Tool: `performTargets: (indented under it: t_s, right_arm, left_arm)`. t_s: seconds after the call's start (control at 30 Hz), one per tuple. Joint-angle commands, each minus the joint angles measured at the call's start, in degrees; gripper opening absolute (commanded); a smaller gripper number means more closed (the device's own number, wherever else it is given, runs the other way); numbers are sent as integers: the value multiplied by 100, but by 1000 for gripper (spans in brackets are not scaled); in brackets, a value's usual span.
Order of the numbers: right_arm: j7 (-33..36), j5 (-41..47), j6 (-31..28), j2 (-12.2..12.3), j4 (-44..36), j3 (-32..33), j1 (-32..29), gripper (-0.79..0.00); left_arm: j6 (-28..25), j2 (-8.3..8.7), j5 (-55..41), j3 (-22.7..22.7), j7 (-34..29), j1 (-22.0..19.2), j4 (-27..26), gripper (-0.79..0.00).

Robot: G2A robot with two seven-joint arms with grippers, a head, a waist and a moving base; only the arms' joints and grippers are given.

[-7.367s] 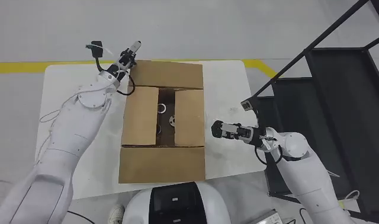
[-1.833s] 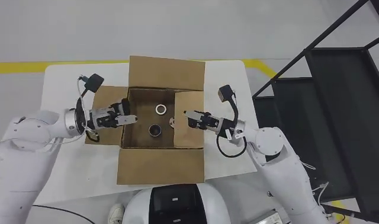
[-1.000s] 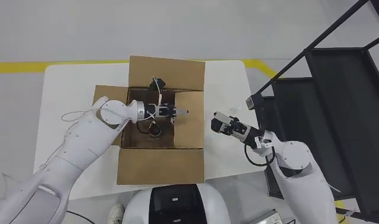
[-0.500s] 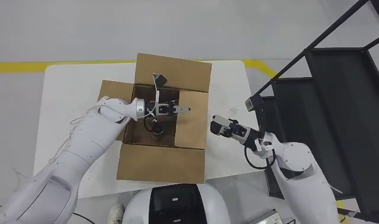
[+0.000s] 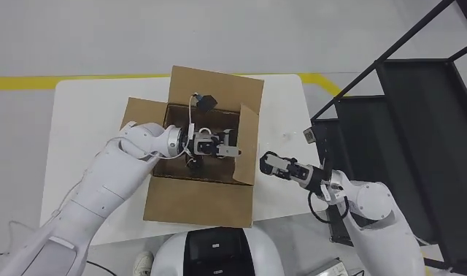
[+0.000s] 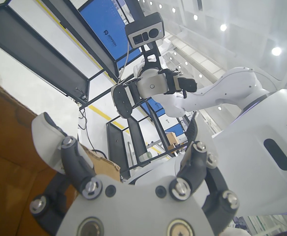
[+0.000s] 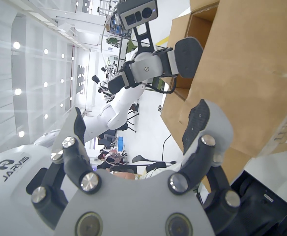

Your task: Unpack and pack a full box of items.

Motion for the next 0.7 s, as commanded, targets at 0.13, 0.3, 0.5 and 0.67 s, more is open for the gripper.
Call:
performTargets:
  t_s: [0.13, 0.3, 0.5, 0.67]
  right_arm:
    - [790, 651, -416, 60, -113, 262, -301, 0]
    - [1037, 952, -545, 100, 47, 497, -415, 0]
    - [944, 1052, -525, 105, 173, 545, -381, 0]
    - [944, 1052, -525, 105, 173, 545, -381, 0]
  left_arm:
    - [104, -123, -377, 294, -103, -118, -2, 0]
    - [40, -345, -498, 662, -39, -301, 352, 0]
    - [-141, -404, -203, 780, 142, -331, 595, 0]
    - [-141, -404, -203, 780, 142, -331, 595, 0]
